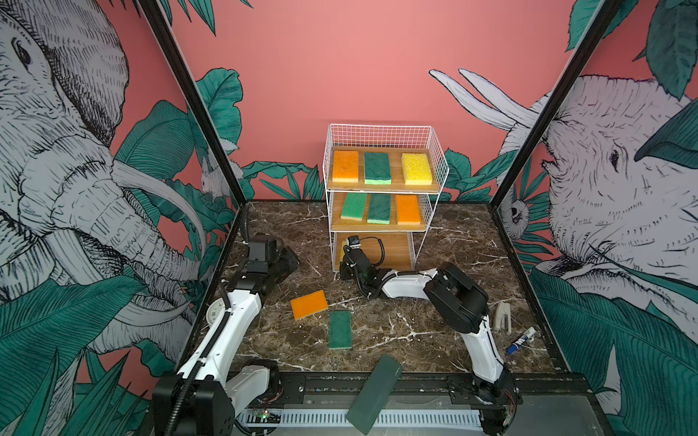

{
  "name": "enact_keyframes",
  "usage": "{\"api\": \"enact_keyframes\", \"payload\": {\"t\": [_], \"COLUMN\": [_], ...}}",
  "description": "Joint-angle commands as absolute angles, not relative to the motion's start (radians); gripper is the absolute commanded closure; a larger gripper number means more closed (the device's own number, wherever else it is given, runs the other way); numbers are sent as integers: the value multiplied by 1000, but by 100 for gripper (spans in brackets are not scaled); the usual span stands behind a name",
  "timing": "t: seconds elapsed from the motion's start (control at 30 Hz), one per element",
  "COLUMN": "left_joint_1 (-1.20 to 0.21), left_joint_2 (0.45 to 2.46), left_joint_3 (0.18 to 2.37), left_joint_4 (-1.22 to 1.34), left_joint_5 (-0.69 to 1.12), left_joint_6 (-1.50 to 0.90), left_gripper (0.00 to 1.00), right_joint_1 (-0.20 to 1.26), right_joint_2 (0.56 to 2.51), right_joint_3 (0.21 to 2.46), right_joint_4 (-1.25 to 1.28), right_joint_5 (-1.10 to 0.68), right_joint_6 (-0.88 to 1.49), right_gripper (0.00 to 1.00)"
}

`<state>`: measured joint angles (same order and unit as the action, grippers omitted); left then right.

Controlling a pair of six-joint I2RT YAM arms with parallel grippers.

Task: Arrange cleaning sponges on a shelf
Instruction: Move the cleaning sponge to the shelf.

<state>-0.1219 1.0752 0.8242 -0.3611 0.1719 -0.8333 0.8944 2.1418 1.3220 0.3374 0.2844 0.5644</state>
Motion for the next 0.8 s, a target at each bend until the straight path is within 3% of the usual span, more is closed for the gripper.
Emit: {"api": "enact_keyframes", "payload": {"t": [0.0, 0.77], "left_joint_1": [-117, -114], "left_joint_2": [1065, 1048], "left_joint_3": [842, 825], "left_joint_4": [-351, -339], "left_joint_5": [159, 150], "left_joint_6": [-825, -826], "left_gripper": [95, 95], "right_joint_1": [881, 864], "right_joint_2": [2161, 2205], "right_joint_3": [1342, 1408], "right_joint_4": [349, 281], "right_joint_5": [301, 327], "right_joint_6": [558, 518], "right_gripper": [82, 80]}}
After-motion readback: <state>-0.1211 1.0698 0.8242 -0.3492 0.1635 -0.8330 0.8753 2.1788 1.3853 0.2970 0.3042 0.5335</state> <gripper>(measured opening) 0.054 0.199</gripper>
